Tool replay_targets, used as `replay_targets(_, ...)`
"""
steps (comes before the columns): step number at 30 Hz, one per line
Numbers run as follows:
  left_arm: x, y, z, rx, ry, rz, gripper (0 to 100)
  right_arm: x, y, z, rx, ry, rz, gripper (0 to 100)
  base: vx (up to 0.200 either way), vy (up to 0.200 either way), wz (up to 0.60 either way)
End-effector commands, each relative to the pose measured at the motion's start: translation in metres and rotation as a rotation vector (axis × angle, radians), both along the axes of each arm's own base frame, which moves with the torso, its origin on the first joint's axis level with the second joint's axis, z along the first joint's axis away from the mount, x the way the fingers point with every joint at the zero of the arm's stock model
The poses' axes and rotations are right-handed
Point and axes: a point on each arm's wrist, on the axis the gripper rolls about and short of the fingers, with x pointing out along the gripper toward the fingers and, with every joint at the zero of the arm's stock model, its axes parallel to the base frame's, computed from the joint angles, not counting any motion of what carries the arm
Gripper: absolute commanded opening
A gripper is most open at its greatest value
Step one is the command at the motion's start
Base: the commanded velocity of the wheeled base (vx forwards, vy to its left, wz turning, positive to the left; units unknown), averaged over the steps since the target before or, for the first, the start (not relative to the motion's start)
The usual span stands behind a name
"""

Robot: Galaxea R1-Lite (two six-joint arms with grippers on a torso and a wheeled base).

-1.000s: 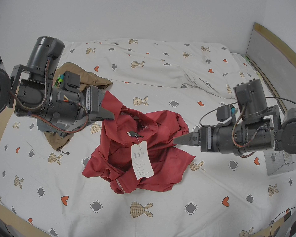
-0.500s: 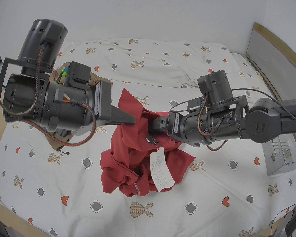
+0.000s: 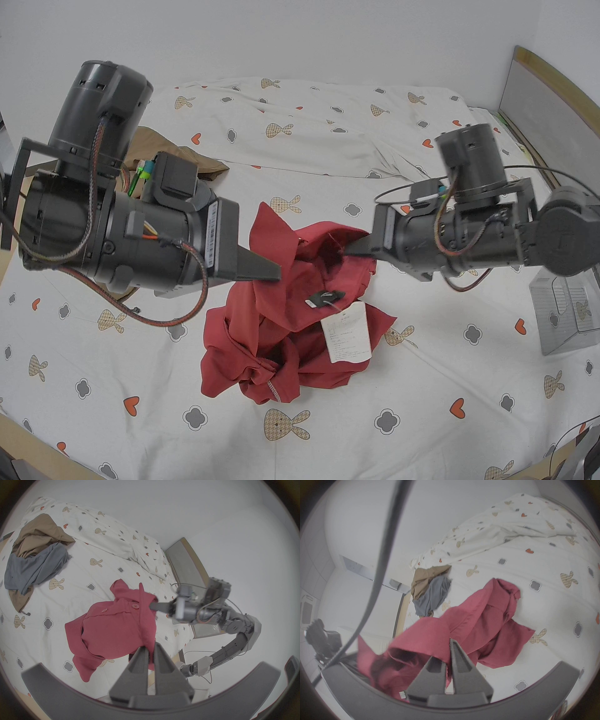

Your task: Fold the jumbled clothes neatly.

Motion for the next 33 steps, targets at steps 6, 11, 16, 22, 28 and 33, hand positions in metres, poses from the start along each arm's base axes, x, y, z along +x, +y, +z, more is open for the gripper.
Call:
replay_targets(6,-0.007,-0.016,-0.014,0.035,0.035,-0.067,0,-0.037,-0.097,0.049,-0.023,-0.109,-0.165,0,0.000,0.000,0.00)
replay_targets(11,-0.018,-0.032,-0.013,0.035,0.030,-0.135,0,-0.045,-0.105,0.044,-0.060,-0.092,-0.165,0,0.000,0.000,0.00)
replay_targets(16,-0.019,-0.033,-0.012,0.034,0.030,-0.141,0,-0.048,-0.106,0.044,-0.068,-0.095,-0.160,0,0.000,0.000,0.00)
replay_targets(22,-0.025,-0.028,-0.008,0.031,0.006,-0.156,100,-0.046,-0.103,0.038,-0.078,-0.080,-0.150,0,0.000,0.000,0.00)
replay_targets(28,-0.042,-0.016,0.007,-0.004,-0.051,-0.183,100,-0.042,-0.106,0.035,-0.087,-0.075,-0.169,0,0.000,0.000,0.00)
replay_targets(33,-0.035,-0.007,0.007,-0.001,-0.049,-0.138,100,-0.029,-0.126,0.032,-0.145,-0.093,-0.221,0,0.000,0.000,0.00)
